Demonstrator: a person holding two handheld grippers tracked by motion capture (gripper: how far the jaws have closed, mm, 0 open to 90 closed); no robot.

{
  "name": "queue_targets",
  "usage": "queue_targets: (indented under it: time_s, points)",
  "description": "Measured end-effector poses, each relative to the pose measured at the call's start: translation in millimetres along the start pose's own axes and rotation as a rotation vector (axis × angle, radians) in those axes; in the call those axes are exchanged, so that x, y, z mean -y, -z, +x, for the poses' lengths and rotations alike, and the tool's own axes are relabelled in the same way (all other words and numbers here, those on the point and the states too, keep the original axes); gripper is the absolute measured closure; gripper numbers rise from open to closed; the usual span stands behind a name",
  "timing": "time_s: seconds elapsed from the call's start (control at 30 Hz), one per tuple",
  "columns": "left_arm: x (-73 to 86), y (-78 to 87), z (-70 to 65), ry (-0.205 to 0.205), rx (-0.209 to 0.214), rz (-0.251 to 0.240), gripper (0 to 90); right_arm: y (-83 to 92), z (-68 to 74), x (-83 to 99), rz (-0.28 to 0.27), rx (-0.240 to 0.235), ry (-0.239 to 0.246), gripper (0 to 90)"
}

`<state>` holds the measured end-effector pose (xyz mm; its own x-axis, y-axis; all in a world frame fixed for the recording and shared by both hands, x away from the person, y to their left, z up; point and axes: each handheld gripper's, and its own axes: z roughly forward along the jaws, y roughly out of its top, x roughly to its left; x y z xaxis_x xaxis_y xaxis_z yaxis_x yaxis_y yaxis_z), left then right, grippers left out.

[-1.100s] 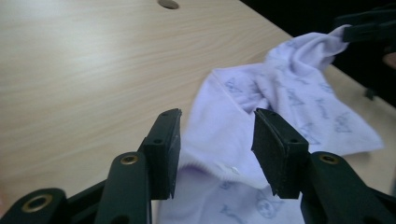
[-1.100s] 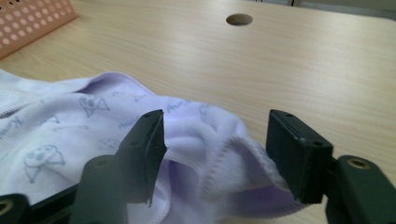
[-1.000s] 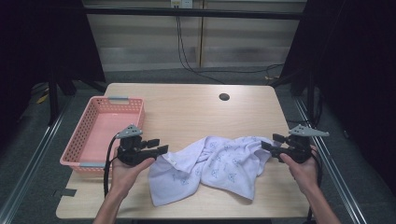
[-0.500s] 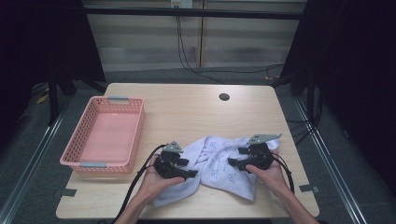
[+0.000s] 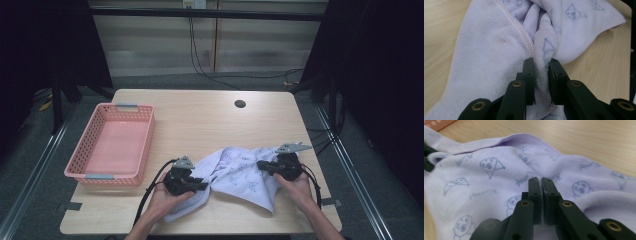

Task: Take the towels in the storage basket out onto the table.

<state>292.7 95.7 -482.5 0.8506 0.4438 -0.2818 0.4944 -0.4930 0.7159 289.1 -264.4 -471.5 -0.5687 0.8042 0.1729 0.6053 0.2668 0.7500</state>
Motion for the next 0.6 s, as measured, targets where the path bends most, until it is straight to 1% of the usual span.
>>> queue_targets:
  time_s: [0.03,0.07,0.1,0.13,0.17,0.2,0.23,0.27,0.3,0.37,0.4,0.43,0.47,0.5,0.53,0.57,0.6]
  points:
    - [0.0,0.0,0.0,0.000,0.000,0.000,78.6,0.0,0.0,0.0,0.000,0.000,0.000,86.9]
    - [0.5,8.4,1.0,0.024,0.021,-0.023,78.6,5.7,-6.6,-0.8,-0.016,0.015,-0.016,87.1]
    - [0.5,8.4,1.0,0.024,0.021,-0.023,78.6,5.7,-6.6,-0.8,-0.016,0.015,-0.016,87.1]
    - [1.8,17.9,3.3,0.046,0.034,-0.059,78.6,13.0,-12.6,-2.3,-0.043,0.041,-0.041,87.1]
    - [2.0,22.8,4.2,0.059,0.035,-0.066,78.6,16.1,-15.4,-3.0,-0.055,0.042,-0.052,87.1]
    - [2.2,28.1,4.0,0.067,0.029,-0.077,78.5,20.4,-18.5,-4.1,-0.071,0.053,-0.060,87.1]
    - [2.2,28.1,4.0,0.067,0.029,-0.077,78.6,20.4,-18.5,-4.1,-0.071,0.053,-0.060,87.1]
    - [2.2,34.7,3.9,0.061,0.025,-0.092,78.6,24.9,-21.5,-5.9,-0.085,0.060,-0.067,87.1]
    - [1.7,40.2,3.3,0.064,0.024,-0.107,78.6,30.4,-25.2,-8.5,-0.109,0.063,-0.075,87.1]
    - [-0.8,52.8,3.8,0.070,0.021,-0.146,79.0,38.2,-28.5,-14.4,-0.141,0.071,-0.081,87.1]
    - [-3.6,59.6,3.8,0.068,0.019,-0.161,79.2,41.1,-29.5,-18.1,-0.155,0.073,-0.076,87.2]
    - [-6.6,66.4,2.9,0.069,0.017,-0.187,79.2,43.7,-30.3,-22.2,-0.167,0.073,-0.075,87.2]
    - [-12.7,77.9,0.8,0.067,0.025,-0.225,79.3,48.6,-32.1,-32.5,-0.197,0.076,-0.073,87.3]
    - [-16.6,84.4,-0.5,0.057,0.019,-0.238,79.4,50.3,-32.9,-37.3,-0.206,0.078,-0.071,87.3]
    - [-16.6,84.4,-0.5,0.057,0.019,-0.238,79.4,50.3,-32.9,-37.3,-0.206,0.078,-0.071,87.3]
    - [-23.9,97.7,-2.8,0.038,0.010,-0.260,79.4,55.8,-35.4,-53.9,-0.236,0.087,-0.065,87.3]
    - [-23.9,97.7,-2.8,0.038,0.010,-0.260,79.4,55.8,-35.4,-53.9,-0.236,0.087,-0.065,87.3]
